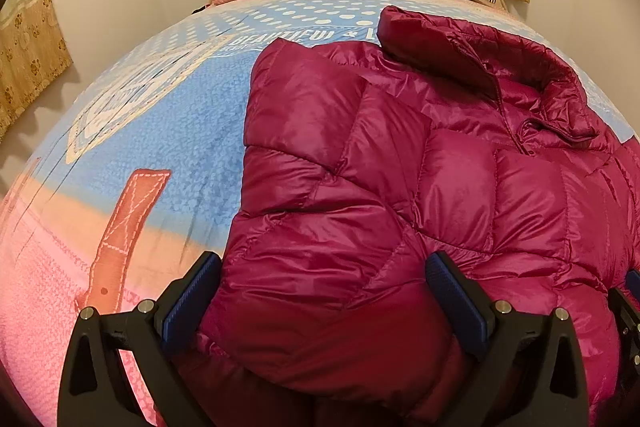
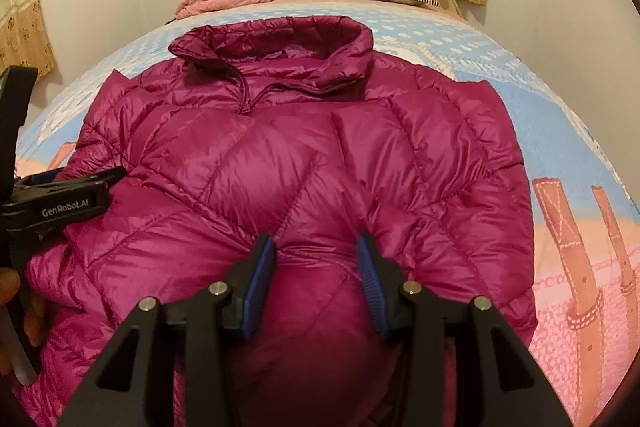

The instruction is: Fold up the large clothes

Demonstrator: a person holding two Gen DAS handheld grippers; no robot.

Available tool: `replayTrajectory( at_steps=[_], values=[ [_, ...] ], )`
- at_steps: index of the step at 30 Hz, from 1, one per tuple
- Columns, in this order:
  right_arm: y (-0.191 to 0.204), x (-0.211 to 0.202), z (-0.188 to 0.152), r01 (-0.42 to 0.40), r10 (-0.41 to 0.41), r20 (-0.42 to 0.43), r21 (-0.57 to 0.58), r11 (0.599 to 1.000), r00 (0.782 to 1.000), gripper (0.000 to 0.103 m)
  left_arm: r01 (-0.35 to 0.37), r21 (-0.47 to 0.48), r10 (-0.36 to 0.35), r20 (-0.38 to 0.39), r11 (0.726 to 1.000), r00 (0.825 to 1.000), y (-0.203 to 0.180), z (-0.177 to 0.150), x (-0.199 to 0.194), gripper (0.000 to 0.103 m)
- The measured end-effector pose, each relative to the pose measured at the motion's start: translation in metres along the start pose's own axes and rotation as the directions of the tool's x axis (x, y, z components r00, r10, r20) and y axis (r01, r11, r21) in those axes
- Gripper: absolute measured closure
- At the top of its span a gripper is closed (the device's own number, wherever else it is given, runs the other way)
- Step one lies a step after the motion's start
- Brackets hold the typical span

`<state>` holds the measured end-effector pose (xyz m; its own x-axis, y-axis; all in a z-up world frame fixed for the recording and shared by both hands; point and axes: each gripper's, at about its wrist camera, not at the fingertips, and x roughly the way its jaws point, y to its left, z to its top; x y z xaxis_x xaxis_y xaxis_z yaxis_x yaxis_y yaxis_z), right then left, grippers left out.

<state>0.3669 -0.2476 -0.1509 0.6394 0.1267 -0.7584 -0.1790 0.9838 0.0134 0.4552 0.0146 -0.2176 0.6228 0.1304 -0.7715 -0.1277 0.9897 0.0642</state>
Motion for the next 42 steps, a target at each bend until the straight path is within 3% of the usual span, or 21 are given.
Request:
replayTrajectory(
  at_steps=[9, 30, 32, 35, 37, 40, 42],
  values=[
    [0.007, 0.002, 0.001, 0.053, -0.053, -0.004, -0.037, 0.998, 0.999, 0.057, -0.027, 0.014, 0.027, 0.003, 1.000, 1.000, -0.005, 0.000, 0.001, 0.001],
    [0.006, -0.001, 0.000, 0.041, -0.041, -0.002, -0.039, 0.998, 0.999, 0.056, 0.011, -0.018, -0.011, -0.004, 1.000, 1.000, 0.011, 0.001, -0.011, 0.001],
    [0.001, -0.009, 0.003, -0.010, 0.010, 0.003, -0.023, 1.000, 1.000, 0.053, 0.031, -0.016, -0.030, 0.032, 0.999, 0.999, 0.016, 0.008, -0.031, 0.001],
    [-0.015, -0.035, 0.014, -0.043, 0.042, 0.076, 0.011, 0.999, 0.996, 0.046, 0.058, 0.007, -0.059, 0.121, 0.998, 0.991, 0.019, 0.029, -0.057, 0.001],
    [-0.030, -0.045, 0.026, -0.051, 0.046, 0.120, 0.043, 0.998, 0.992, 0.041, 0.061, 0.007, -0.061, 0.124, 0.998, 0.990, 0.015, 0.049, -0.057, 0.001],
    [-0.059, -0.041, 0.052, -0.001, -0.012, 0.134, 0.102, 0.995, 0.991, 0.041, 0.060, -0.012, -0.058, 0.132, 0.998, 0.990, 0.007, 0.074, -0.041, 0.001],
    [-0.083, -0.027, 0.067, 0.011, -0.030, 0.121, 0.153, 0.988, 0.992, 0.050, 0.085, -0.005, -0.085, 0.067, 0.996, 0.994, -0.002, 0.085, -0.013, 0.001]
  ],
)
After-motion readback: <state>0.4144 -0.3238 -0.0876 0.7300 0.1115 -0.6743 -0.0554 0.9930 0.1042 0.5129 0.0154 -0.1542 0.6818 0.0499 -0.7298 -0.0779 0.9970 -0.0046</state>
